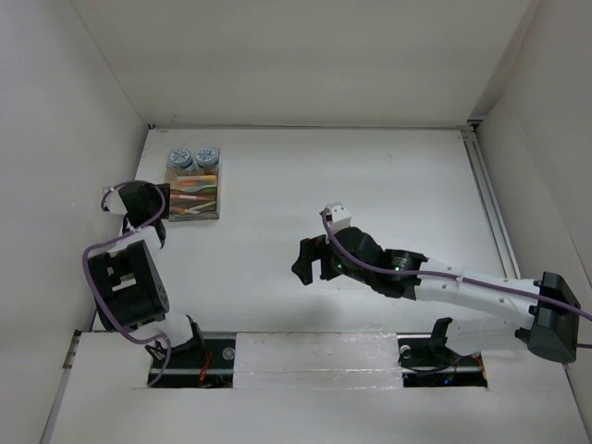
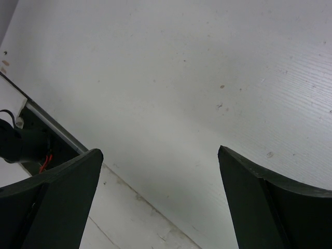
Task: Sort the stationery into containers
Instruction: Place the pen in the storage box.
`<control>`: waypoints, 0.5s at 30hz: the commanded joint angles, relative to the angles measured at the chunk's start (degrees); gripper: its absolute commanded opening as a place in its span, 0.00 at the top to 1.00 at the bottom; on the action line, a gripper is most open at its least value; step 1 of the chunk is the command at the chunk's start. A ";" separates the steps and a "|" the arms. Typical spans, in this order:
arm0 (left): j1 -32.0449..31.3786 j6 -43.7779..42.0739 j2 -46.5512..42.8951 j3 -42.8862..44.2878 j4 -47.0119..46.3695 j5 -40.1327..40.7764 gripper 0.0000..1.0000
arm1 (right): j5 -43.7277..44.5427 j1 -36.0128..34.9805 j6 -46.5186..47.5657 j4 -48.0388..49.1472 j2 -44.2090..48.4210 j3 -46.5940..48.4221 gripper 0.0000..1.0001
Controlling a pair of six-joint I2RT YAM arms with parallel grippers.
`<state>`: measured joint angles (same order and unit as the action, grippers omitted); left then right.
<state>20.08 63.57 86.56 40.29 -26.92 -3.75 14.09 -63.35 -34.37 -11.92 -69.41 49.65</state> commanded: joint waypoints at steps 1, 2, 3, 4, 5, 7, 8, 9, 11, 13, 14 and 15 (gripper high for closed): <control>-0.56 -0.29 0.01 0.40 -3.05 -0.91 0.56 | -0.19 0.16 -0.35 2.52 0.15 -0.78 0.01; -0.56 -0.90 -1.47 0.40 -3.05 -1.52 0.53 | -0.20 0.16 0.18 2.52 0.15 -0.78 0.01; -1.52 -0.90 -2.18 0.40 -3.05 -1.00 0.49 | -0.20 0.16 0.18 2.52 0.15 -0.78 0.01; -1.53 -1.78 -2.89 0.40 -3.05 -1.00 0.47 | -0.20 0.16 0.18 2.52 0.15 -0.78 0.01; -2.40 -1.78 -4.02 0.40 -3.05 -0.04 0.41 | -0.20 0.16 0.18 2.52 0.15 -0.78 0.01; -2.41 -1.78 -4.82 0.40 -3.05 -0.03 0.35 | -0.20 0.16 0.18 2.52 0.15 -0.78 0.01; -2.41 -1.78 -5.96 0.40 -3.05 -0.90 0.32 | -0.20 0.16 0.18 2.52 0.15 -0.78 0.01; -2.41 -1.78 -6.75 0.92 -3.05 -1.52 0.27 | -0.20 0.16 0.18 2.52 0.15 -0.78 0.01; -2.41 -1.78 -8.68 0.93 -3.05 -2.13 0.20 | -0.20 0.16 0.18 2.52 0.15 -0.78 0.01; -2.94 -1.78 -12.28 2.06 -1.31 -2.14 0.14 | -0.20 0.16 0.18 2.52 0.15 -0.78 0.01; -3.72 -3.44 -13.51 3.03 0.18 -2.14 0.05 | -0.20 0.16 0.18 2.52 0.15 -0.78 0.01; -5.03 -4.67 -16.05 5.73 2.20 -1.36 0.00 | 0.41 0.16 0.18 1.74 0.67 -0.08 0.01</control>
<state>16.99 61.82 76.42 40.80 -25.65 -5.08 14.00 -63.35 -34.33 -11.94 -69.41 49.65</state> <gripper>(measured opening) 0.975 0.991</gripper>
